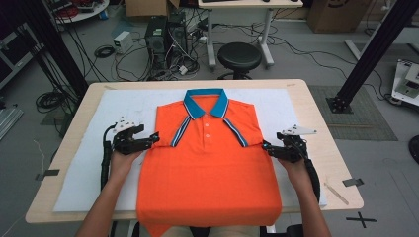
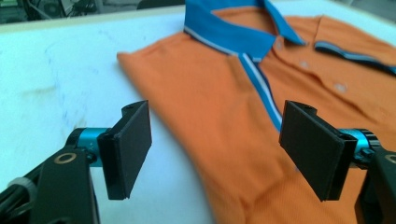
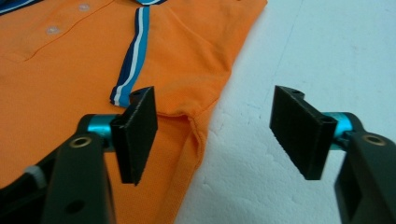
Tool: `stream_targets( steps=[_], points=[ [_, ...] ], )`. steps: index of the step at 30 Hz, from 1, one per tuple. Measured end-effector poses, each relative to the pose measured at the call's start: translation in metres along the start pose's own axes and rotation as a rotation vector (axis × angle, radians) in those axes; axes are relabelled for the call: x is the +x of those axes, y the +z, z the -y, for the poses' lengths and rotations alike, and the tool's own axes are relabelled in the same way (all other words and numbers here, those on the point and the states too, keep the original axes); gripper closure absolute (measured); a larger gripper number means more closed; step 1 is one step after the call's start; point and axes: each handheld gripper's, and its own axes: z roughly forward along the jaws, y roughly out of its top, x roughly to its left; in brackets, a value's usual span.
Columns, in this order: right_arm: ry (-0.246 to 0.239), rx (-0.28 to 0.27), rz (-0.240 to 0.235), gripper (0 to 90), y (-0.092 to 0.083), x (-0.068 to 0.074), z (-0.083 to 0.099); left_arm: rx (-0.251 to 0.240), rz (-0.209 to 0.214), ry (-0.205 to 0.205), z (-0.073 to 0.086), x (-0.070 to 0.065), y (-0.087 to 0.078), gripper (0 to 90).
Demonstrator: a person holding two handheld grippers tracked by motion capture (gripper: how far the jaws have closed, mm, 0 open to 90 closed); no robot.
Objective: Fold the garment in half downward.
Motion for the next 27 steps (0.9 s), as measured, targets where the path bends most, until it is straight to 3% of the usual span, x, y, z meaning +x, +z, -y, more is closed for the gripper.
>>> stream_targets(
  steps=[8, 12, 13, 16, 21, 27],
  points=[
    [-0.001, 0.022, 0.006, 41.1, -0.005, 0.003, 0.008, 0.066, -0.074, -0.062, 0.022, -0.003, -0.02, 25.5],
    [-0.002, 0.033, 0.005, 41.6, -0.007, 0.005, 0.011, 0.077, -0.059, -0.097, 0.024, -0.001, -0.027, 25.5],
    [-0.015, 0.053, -0.002, 46.6, -0.006, 0.008, 0.013, 0.088, -0.04, -0.103, 0.024, -0.002, -0.028, 29.7],
    [-0.029, 0.075, -0.006, 50.9, -0.006, 0.01, 0.015, 0.14, -0.004, -0.099, 0.029, -0.006, -0.03, 37.1],
    [-0.04, 0.097, -0.029, 57.6, -0.009, 0.014, 0.019, 0.182, 0.001, -0.08, 0.034, -0.014, -0.033, 48.3],
    [-0.041, 0.112, -0.034, 59.1, -0.015, 0.021, 0.022, 0.204, -0.038, -0.051, 0.034, -0.021, -0.034, 55.8]
  ],
)
